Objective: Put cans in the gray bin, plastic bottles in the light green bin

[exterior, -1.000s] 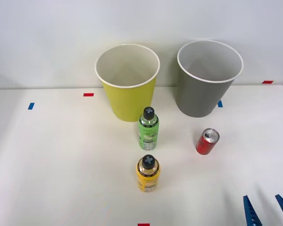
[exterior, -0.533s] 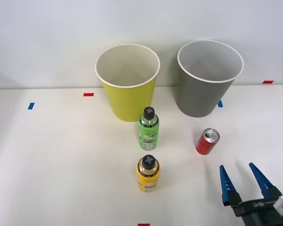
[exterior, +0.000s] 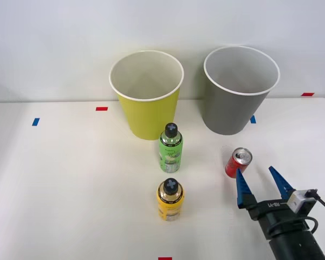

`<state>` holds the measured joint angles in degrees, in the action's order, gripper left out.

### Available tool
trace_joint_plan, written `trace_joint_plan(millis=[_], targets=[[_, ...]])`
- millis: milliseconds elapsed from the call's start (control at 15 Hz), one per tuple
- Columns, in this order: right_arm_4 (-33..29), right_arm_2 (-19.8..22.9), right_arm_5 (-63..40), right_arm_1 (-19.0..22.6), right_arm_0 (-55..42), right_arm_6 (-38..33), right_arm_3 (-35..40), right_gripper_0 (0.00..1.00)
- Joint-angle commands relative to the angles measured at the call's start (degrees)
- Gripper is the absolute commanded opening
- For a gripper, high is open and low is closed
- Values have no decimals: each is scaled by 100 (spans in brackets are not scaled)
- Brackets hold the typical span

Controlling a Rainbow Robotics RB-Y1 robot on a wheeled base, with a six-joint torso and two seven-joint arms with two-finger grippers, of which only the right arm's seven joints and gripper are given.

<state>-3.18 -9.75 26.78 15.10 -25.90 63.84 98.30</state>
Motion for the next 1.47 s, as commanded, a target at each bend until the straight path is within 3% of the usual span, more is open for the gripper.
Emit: trace_joint_plan(millis=[67, 800, 867, 933, 1000, 1467], targets=[[-7, -1, -7, -157, 288, 182, -338, 94], [-130, 105, -253, -341, 1070, 595, -865, 93], [-139, 105, -253, -350, 1088, 648, -865, 71], [-165, 105, -253, -341, 1088, 674, -865, 24], [-165, 105, -253, -341, 1105, 691, -865, 0], [-165, 105, -244, -333, 1114, 709, -865, 0]])
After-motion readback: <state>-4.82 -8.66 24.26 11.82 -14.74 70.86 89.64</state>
